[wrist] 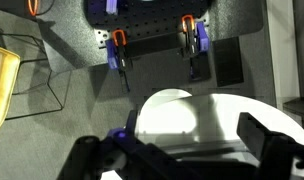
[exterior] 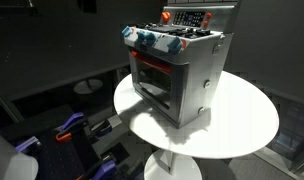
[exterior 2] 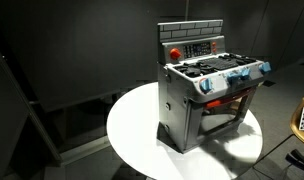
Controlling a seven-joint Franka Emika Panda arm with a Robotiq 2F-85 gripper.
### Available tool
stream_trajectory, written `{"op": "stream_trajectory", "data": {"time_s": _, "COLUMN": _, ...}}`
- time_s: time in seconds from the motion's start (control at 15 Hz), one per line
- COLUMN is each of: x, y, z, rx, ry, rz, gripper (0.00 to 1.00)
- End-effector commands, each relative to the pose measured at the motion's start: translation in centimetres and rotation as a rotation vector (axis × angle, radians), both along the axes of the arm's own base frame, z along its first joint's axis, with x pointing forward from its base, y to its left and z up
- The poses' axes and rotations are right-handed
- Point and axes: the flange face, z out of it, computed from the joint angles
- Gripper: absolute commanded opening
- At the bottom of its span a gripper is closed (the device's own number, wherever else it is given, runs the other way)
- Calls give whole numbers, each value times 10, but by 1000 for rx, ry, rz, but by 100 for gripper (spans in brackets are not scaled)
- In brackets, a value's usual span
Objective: Press the top button on the right side of the stove
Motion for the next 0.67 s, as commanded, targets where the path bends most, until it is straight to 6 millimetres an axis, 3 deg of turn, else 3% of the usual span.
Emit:
{"op": "stream_trajectory", "data": {"time_s": 0.0, "x": 31, "y": -6, "z": 24, "rx": 5, "ry": -75, "rz": -68, "gripper": 100}}
{"op": "stream_trajectory", "data": {"time_s": 0.33, "x": 69, "y": -11, "z": 44, "rx": -5, "ry": -193, "rz": -131, "gripper": 100}}
{"op": "stream_trajectory", "data": {"time_s": 0.6, "x": 101, "y": -16, "z": 47, "rx": -10, "ry": -266, "rz": -198, "gripper": 100}}
